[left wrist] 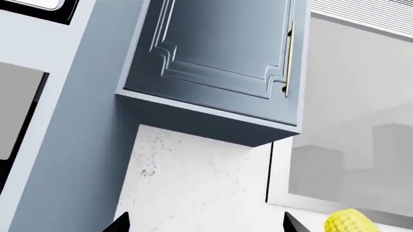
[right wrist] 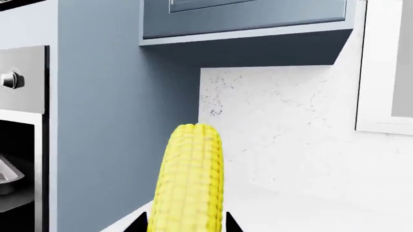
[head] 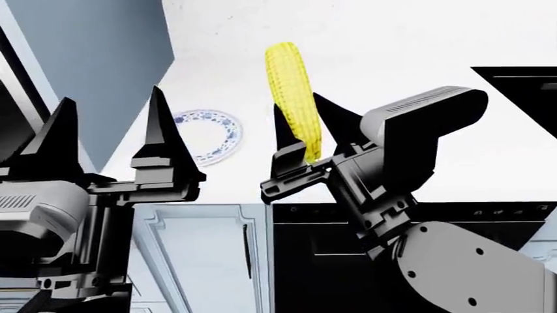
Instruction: Pick the corn from the top rack in the oven and place it on the plate on the counter.
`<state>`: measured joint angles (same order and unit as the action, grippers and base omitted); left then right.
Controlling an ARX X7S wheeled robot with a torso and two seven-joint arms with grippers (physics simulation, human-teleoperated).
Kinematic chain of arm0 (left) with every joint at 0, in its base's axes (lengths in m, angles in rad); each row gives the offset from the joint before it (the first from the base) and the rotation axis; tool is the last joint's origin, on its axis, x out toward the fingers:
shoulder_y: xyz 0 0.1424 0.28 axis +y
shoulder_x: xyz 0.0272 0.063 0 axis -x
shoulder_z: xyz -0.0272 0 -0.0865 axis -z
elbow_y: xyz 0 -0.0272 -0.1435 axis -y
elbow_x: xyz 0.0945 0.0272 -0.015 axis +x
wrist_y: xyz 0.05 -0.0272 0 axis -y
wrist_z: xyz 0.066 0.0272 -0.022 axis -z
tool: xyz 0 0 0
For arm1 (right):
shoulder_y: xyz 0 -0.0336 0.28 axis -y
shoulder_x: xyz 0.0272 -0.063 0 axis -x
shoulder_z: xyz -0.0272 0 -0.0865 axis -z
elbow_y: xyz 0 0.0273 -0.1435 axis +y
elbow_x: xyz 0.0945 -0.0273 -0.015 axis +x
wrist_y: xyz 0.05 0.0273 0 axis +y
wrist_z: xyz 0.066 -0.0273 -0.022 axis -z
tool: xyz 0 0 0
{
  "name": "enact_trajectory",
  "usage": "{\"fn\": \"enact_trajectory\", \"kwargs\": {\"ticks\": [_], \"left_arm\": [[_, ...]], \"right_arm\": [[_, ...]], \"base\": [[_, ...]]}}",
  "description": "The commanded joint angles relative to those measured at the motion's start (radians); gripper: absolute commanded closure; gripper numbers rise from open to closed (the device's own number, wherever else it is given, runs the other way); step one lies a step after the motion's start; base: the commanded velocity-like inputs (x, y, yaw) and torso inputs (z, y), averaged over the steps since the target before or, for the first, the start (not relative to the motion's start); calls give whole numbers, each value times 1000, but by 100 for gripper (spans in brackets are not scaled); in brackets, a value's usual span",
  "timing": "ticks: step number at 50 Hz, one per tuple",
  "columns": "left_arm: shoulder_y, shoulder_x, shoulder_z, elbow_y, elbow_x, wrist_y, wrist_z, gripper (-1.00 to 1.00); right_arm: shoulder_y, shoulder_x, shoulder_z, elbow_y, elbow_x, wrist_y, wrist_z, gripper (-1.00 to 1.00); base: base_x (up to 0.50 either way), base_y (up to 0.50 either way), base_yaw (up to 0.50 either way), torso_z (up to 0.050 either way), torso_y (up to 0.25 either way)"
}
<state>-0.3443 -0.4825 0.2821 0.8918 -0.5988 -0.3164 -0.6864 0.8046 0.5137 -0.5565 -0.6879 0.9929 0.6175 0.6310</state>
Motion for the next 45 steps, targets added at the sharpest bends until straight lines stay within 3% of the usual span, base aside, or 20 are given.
{"fn": "enact_trajectory", "kwargs": {"ticks": [1,45], "left_arm": [[0,-3,2,1,1,2,-4,-100],[-1,-12,11,-7,1,16,-12,-100]], "right_arm": [[-4,1,12,-9,-16,-3,-10,100],[-3,-3,6,-15,13,-12,-13,100]], "base": [[145,-1,230,0,0],[237,29,453,0,1]]}}
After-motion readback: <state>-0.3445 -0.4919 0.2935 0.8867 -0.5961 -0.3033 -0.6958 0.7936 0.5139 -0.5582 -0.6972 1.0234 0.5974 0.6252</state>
